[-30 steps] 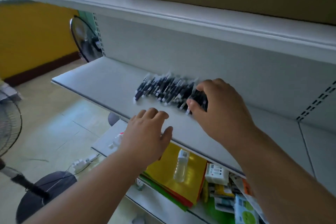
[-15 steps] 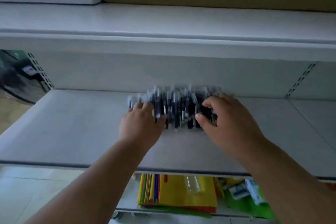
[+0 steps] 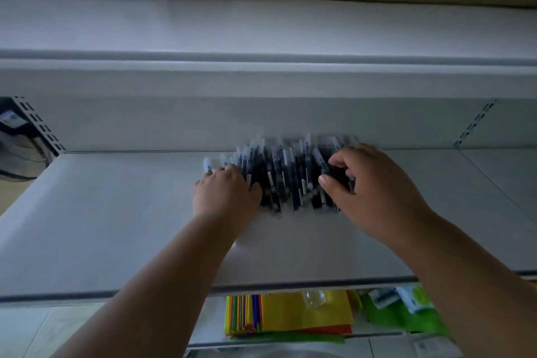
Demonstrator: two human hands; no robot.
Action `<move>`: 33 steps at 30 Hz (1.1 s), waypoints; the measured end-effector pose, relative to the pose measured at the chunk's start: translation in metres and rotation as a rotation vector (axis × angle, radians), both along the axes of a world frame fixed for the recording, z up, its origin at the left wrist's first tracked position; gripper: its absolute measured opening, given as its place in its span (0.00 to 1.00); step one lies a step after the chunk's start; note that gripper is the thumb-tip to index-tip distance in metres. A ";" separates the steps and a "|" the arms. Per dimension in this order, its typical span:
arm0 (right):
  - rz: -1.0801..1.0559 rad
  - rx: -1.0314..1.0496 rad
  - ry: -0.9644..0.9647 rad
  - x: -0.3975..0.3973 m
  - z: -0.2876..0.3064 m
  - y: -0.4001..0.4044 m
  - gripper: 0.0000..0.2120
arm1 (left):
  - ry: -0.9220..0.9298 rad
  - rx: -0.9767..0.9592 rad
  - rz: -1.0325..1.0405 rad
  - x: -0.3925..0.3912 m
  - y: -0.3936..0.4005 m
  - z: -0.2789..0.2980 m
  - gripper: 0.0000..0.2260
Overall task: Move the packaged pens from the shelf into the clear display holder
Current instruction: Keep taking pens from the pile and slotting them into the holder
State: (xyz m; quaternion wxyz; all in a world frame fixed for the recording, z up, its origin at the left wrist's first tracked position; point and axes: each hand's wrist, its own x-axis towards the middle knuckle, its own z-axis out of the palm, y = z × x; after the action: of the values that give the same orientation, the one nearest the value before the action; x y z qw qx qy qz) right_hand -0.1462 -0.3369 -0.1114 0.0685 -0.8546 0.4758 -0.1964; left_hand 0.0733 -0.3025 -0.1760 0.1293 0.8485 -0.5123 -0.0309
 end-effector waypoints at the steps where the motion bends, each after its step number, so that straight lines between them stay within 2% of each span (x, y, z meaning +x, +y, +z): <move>1: -0.003 -0.002 -0.005 0.001 0.000 -0.001 0.16 | -0.008 -0.010 -0.009 0.002 -0.001 -0.001 0.14; 4: -0.012 -0.016 -0.013 0.001 -0.003 -0.005 0.16 | -0.009 -0.041 -0.018 0.007 -0.002 -0.004 0.15; 9: -0.035 -0.014 -0.049 -0.002 -0.010 -0.012 0.14 | 0.091 -0.110 0.000 0.012 0.003 -0.005 0.15; 12: -0.063 -0.003 -0.080 -0.003 -0.015 -0.019 0.14 | 0.148 -0.265 -0.032 0.007 0.016 -0.001 0.14; 16: -0.111 0.069 -0.044 -0.004 -0.026 -0.029 0.14 | 0.451 -0.523 -0.174 -0.007 0.037 0.004 0.12; 20: -0.173 0.199 0.060 0.002 -0.034 -0.034 0.16 | 0.776 -0.590 -0.377 -0.026 0.056 0.004 0.10; 26: -0.174 0.281 0.145 0.011 -0.036 -0.043 0.17 | 1.008 -0.640 -0.445 -0.026 0.061 0.002 0.08; 30: -0.186 0.336 0.024 0.004 -0.035 -0.042 0.17 | 1.124 -0.652 -0.396 -0.033 0.064 0.004 0.04; 33: -0.161 0.382 -0.167 -0.005 -0.031 -0.035 0.14 | 1.220 -0.646 -0.352 -0.043 0.070 0.010 0.04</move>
State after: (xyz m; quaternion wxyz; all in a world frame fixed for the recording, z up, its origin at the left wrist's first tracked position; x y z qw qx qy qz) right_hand -0.1514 -0.3720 -0.1426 0.2525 -0.7662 0.5636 -0.1776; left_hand 0.0299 -0.2329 -0.1656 0.6311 0.5039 -0.4615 -0.3671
